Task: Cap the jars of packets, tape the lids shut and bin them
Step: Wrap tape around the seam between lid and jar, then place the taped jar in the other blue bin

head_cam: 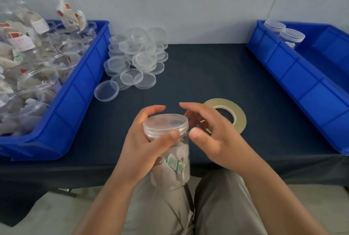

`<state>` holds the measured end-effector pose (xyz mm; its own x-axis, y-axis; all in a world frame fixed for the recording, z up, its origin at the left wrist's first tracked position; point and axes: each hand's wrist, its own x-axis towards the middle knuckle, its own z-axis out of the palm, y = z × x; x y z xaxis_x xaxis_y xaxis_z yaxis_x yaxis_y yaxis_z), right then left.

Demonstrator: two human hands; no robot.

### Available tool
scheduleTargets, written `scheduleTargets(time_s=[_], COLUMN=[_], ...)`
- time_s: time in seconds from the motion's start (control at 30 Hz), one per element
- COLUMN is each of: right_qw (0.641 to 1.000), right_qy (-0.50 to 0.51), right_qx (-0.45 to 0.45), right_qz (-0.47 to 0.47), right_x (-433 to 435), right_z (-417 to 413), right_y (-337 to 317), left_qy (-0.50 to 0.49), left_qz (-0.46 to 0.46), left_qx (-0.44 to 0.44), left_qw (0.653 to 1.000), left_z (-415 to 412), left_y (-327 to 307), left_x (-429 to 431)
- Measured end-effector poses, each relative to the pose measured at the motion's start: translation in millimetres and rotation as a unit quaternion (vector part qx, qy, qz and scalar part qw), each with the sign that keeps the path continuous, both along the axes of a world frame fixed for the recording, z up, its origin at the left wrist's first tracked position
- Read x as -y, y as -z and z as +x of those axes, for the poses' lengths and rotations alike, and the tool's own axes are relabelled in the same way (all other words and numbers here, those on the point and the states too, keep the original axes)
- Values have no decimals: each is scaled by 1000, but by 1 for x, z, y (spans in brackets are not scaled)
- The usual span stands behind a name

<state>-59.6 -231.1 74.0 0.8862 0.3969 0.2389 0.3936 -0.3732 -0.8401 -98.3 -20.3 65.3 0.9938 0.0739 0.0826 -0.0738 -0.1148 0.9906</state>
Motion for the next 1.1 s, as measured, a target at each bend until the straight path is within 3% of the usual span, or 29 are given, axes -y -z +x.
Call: scheduleTargets(time_s=[0.17, 0.4, 0.73, 0.87, 1.0, 1.1], right_qw=[999, 980, 973, 967, 964, 966], right_qy=[-20, -101, -102, -127, -127, -96], right_qx=[-45, -149, -175, -189, -170, -157], right_qz=[24, 86, 108, 117, 163, 179], right_x=[-10, 4, 22, 31, 44, 50], right_z=[-6, -9, -13, -12, -8, -11], right_y=[-7, -11, -12, -19, -25, -25], left_qy=[61, 140, 180, 124, 33, -33], left_qz=[-59, -45, -45, -28, 54, 43], left_qx=[-16, -26, -19, 24, 79, 99], left_qw=[996, 989, 982, 992, 995, 994], left_z=[-1, -1, 0, 4, 12, 23], left_y=[-2, 0, -3, -7, -18, -23], left_x=[2, -3, 3, 12, 26, 40])
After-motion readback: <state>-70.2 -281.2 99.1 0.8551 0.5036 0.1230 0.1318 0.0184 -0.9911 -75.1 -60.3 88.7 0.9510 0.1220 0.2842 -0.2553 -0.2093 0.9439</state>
